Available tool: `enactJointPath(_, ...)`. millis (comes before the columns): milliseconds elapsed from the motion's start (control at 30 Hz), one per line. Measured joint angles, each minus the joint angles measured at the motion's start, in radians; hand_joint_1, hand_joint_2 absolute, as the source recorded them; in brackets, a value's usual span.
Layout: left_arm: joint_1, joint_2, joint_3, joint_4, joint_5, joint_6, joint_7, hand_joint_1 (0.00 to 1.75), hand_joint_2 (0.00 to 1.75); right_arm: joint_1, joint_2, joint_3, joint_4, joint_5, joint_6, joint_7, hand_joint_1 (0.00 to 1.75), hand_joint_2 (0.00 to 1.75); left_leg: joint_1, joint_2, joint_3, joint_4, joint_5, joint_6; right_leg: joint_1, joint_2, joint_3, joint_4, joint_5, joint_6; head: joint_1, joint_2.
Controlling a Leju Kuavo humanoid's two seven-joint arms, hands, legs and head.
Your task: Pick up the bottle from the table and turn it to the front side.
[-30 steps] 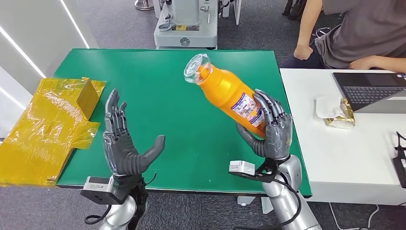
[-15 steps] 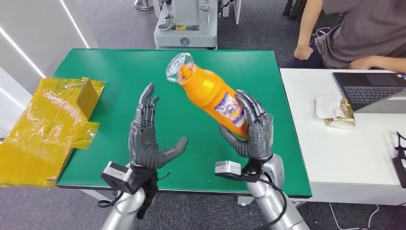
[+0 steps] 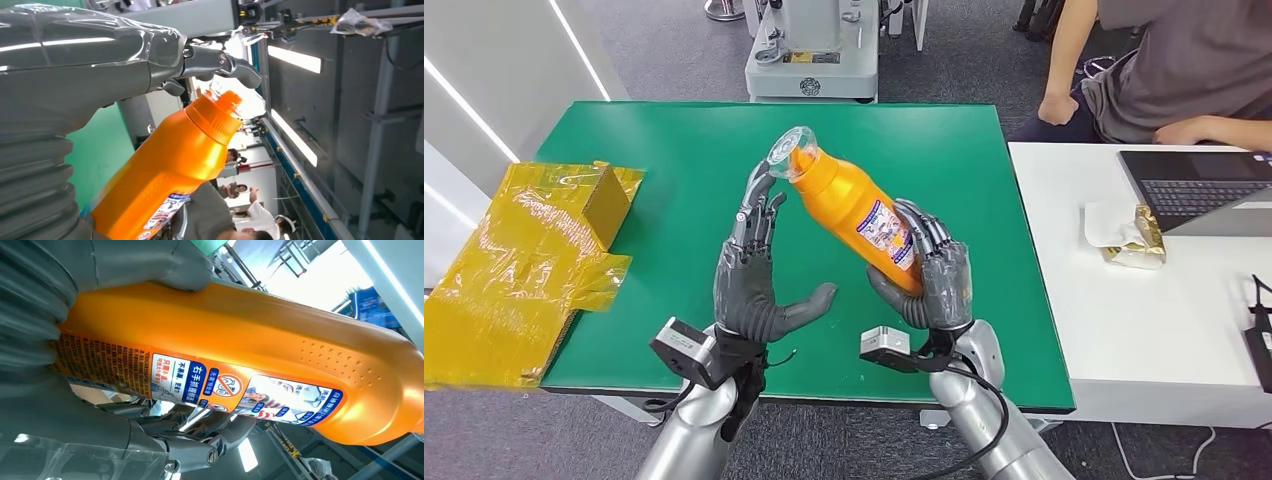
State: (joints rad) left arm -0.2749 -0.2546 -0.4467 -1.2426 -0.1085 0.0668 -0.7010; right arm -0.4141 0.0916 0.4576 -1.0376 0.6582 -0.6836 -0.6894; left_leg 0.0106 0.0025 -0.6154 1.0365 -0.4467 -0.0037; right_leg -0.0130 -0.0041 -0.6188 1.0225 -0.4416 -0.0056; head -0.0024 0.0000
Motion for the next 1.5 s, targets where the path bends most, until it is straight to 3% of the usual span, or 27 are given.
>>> enactJointPath(467, -0.088, -0.049, 0.055, 0.132, 0.0, -0.004, -0.002, 0.0, 1.75, 0.032, 0.044, -0.066, -0.106, 0.083, 0.0, 0.01, 1.75, 1.75, 0.0, 0.0, -0.001, 0.0, 0.0, 0.0, 0.0, 0.0, 0.0, 0.0, 0.0, 0.0, 0.0, 0.0)
enactJointPath(967, -0.088, -0.056, 0.057, 0.179, -0.01, 0.032, 0.004, 0.0, 1.75, 0.055, 0.1, -0.071, -0.284, 0.106, 0.0, -0.01, 1.75, 1.75, 0.0, 0.0, -0.001, 0.0, 0.0, 0.0, 0.0, 0.0, -0.001, 0.0, 0.0, 0.0, 0.0, 0.0)
enactJointPath(1300, -0.063, -0.056, 0.057, 0.179, -0.015, 0.035, -0.001, 0.0, 1.75, 0.063, 0.101, -0.071, -0.264, 0.107, 0.0, -0.01, 1.75, 1.75, 0.0, 0.0, -0.001, 0.0, 0.0, 0.0, 0.0, 0.0, -0.001, 0.0, 0.0, 0.0, 0.0, 0.0)
enactJointPath(1500, -0.066, -0.054, 0.057, 0.167, 0.0, 0.028, 0.0, 0.0, 1.75, 0.032, 0.098, -0.068, -0.104, 0.093, 0.0, -0.009, 1.75, 1.75, 0.0, -0.001, -0.001, 0.0, 0.0, 0.0, 0.0, -0.001, 0.0, 0.0, 0.0, 0.0, 0.0, 0.0)
